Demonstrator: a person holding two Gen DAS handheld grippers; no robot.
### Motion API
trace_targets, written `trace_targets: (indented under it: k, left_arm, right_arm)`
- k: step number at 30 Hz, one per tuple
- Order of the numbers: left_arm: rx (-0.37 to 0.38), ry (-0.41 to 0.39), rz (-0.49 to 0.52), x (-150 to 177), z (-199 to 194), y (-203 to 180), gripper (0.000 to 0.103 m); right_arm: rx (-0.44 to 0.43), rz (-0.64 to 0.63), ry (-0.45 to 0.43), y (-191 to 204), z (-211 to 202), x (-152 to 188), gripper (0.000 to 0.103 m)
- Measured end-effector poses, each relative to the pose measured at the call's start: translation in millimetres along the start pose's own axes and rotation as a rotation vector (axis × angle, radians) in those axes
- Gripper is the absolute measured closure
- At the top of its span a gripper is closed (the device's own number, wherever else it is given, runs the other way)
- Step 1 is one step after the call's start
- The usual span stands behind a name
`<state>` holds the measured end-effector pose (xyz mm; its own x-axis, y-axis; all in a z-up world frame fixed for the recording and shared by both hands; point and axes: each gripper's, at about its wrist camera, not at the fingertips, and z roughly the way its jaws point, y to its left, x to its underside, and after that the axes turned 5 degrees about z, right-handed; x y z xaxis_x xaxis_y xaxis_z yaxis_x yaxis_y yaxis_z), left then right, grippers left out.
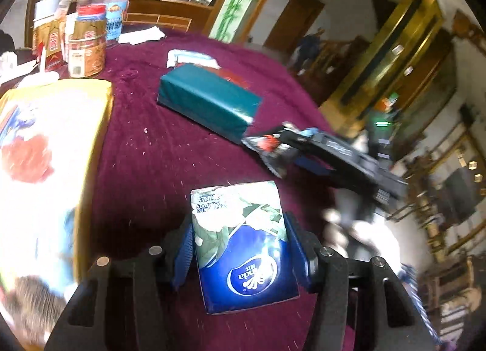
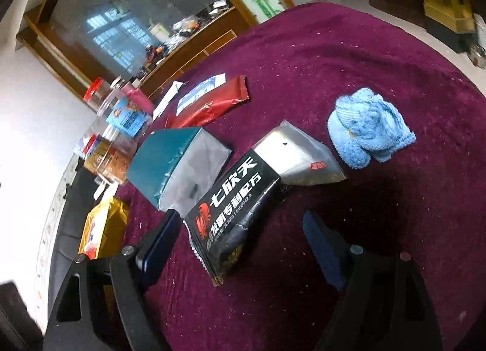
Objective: Organize soft objects
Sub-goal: 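Grasp the blue Vinda tissue pack with left while right grasps the black snack bag, then carry the tissue pack and snack bag into the tray and open both tools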
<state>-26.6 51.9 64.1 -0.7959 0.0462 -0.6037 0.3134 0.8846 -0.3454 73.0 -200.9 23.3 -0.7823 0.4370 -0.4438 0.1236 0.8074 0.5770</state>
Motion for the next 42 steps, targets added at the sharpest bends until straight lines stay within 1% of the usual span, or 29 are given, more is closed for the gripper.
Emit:
trace_targets:
  k: [2,4,6,7,8,9,10,11,12,14,15,16,18,21,23,26,28,31,34,36,37,39,42]
  left_arm:
    - [0.049,-0.032,-0.009,13,-27,1,0.044]
    - [0.069,-0.065,-0.019,23,-54,9,0.044]
    - [0.067,-0.1,-0.033,31,-78,22,0.044]
    - [0.043,-0.12,-0.04,35,-92,31,0.044]
    - [0.019,-0.139,-0.05,38,-103,39,0.044]
    - [-0.004,-0.16,-0.067,41,-115,50,0.044]
    - [-0.023,-0.18,-0.089,45,-126,64,0.044]
    - [-0.041,-0.195,-0.11,50,-136,75,0.044]
    - [-0.065,-0.213,-0.136,56,-147,87,0.044]
    - [-0.121,-0.246,-0.193,70,-169,113,0.044]
    - [-0.138,-0.253,-0.218,75,-174,124,0.044]
    - [-0.15,-0.263,-0.254,82,-181,137,0.044]
    - [-0.168,-0.277,-0.304,93,-190,157,0.044]
    - [-0.188,-0.291,-0.358,105,-197,181,0.044]
    - [-0.195,-0.283,-0.379,108,-194,190,0.044]
    - [-0.19,-0.262,-0.385,107,-187,199,0.044]
    - [-0.189,-0.245,-0.373,103,-179,200,0.044]
    - [-0.221,-0.219,-0.363,97,-169,203,0.043]
    - [-0.308,-0.197,-0.352,87,-159,210,0.034]
    - [-0.372,-0.166,-0.34,77,-149,218,0.033]
    - [-0.377,-0.16,-0.342,76,-147,222,0.033]
    - [-0.346,-0.166,-0.365,76,-148,226,0.028]
    - [-0.296,-0.23,-0.389,84,-166,222,0.025]
  right_arm:
    - [0.042,0.019,0.008,5,3,-3,0.021]
    - [0.118,0.0,0.017,17,9,-4,0.021]
    - [0.189,-0.036,0.02,27,17,-5,0.022]
    - [0.233,-0.064,0.02,33,22,-4,0.024]
    - [0.268,-0.089,0.018,38,25,-3,0.031]
    - [0.296,-0.113,0.014,43,29,-3,0.044]
    - [0.311,-0.131,0.014,46,32,-2,0.05]
    - [0.307,-0.134,0.017,46,34,-2,0.065]
    - [0.285,-0.124,0.027,45,34,-2,0.072]
    - [0.239,-0.076,0.035,40,30,-1,0.076]
    - [0.204,-0.053,0.037,36,25,-1,0.079]
    - [0.19,-0.04,0.037,34,22,0,0.08]
    - [0.15,-0.003,0.03,28,9,2,0.081]
    - [0.117,0.01,0.003,26,-14,6,0.081]
    - [0.093,0.012,-0.014,27,-32,9,0.08]
    - [0.052,-0.006,-0.019,36,-52,12,0.08]
    - [0.021,-0.033,-0.015,48,-63,18,0.08]
    - [-0.029,-0.081,0.001,72,-72,29,0.08]
    - [-0.083,-0.135,0.038,101,-72,43,0.08]
    - [-0.116,-0.167,0.069,120,-67,54,0.08]
    - [-0.138,-0.186,0.089,132,-64,61,0.08]
    - [-0.175,-0.218,0.126,151,-57,73,0.08]
    - [-0.225,-0.274,0.197,184,-42,94,0.08]
